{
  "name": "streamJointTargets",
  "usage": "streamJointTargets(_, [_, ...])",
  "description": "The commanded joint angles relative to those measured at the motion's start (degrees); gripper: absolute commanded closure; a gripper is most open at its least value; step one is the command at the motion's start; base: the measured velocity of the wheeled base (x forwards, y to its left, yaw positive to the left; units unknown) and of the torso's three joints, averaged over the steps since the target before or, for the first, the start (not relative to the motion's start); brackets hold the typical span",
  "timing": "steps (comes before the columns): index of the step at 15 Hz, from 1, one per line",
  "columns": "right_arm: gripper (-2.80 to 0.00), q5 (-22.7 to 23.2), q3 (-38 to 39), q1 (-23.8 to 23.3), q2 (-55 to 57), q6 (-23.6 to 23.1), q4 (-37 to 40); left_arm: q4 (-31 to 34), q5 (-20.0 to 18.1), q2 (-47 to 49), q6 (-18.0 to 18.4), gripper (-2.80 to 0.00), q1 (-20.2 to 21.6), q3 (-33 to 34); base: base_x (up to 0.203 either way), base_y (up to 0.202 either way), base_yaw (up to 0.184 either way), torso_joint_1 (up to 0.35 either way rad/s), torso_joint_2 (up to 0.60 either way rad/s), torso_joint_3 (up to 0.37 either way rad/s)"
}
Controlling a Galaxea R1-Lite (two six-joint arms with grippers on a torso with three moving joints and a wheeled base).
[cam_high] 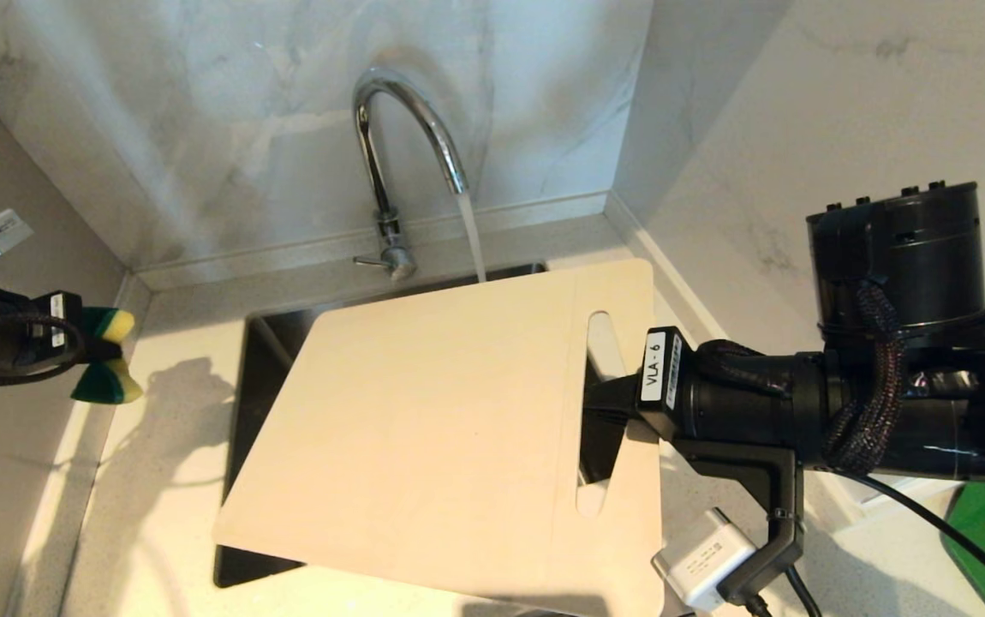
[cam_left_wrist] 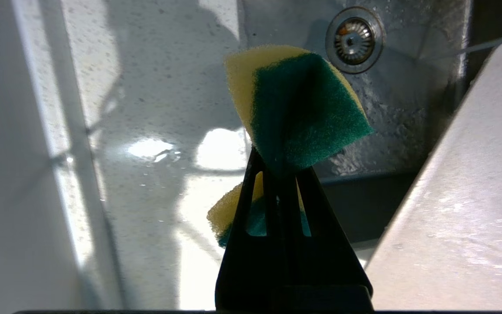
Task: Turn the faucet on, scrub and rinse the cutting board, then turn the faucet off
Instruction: Put down the cutting board
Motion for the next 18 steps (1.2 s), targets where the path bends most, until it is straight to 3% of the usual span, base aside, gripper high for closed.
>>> streamJointTargets(1, [0.0,0.1,0.1,-0.1,-0.2,-0.7,0.0,0.1,1.6,-0.7,3.2,0.0,0.1,1.5,0.0,0.0,0.0,0.0,0.0,0.0])
streamJointTargets(5, [0.0,0.1,0.1,0.0,-0.2,-0.5,-0.1,0.1,3.2,-1.4,7.4,0.0,0.1,5.4,0.0,0.0,0.0,0.0,0.0,0.0])
streamJointTargets(18, [0.0,-0.3,3.8,-0.1,-7.0,2.1,-0.1,-0.3,2.5,-1.2,6.8,0.0,0.1,8.1,0.0,0.0,0.0,0.0,0.0,0.0])
